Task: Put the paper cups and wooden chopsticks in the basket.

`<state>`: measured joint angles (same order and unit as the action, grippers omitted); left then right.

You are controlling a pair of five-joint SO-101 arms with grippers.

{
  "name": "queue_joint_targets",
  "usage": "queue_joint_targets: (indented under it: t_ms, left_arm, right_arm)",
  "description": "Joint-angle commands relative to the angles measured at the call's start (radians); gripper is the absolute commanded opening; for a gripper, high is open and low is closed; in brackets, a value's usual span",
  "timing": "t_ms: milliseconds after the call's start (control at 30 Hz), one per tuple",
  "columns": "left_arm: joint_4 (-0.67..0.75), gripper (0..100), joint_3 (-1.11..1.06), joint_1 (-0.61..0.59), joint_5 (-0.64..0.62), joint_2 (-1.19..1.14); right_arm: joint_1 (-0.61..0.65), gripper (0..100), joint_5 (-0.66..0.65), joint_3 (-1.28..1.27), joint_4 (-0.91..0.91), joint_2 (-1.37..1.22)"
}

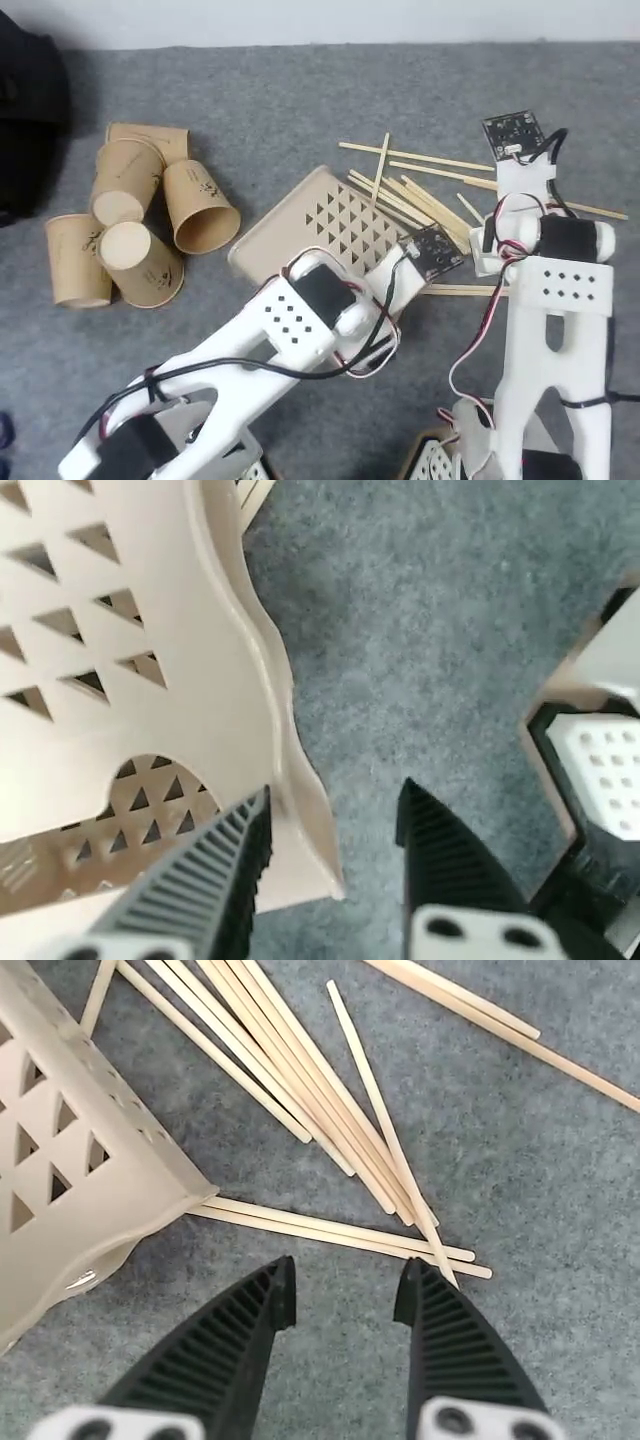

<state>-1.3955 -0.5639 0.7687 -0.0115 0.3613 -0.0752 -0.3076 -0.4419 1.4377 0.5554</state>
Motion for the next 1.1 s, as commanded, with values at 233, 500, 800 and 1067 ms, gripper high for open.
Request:
queue_joint_targets:
  t_ms: [233, 500, 800, 1067]
  left_arm:
    - [0.003, 21, 0.007, -0.21, 0.0, 0.031]
    - [0.008, 21, -0.002, -0.199, -0.002, 0.028]
    - [0.037, 21, -0.058, -0.106, -0.002, 0.028]
    - [0.051, 21, -0.065, -0.104, -0.002, 0.028]
  right_arm:
    - [-0.004, 18.0, -0.018, 0.009, -0.021, 0.001]
    - [-0.008, 18.0, -0.018, 0.009, -0.012, 0.004]
    - [-0.007, 18.0, -0.018, 0.009, -0.012, 0.004]
    - [-0.01, 18.0, -0.018, 0.009, -0.012, 0.004]
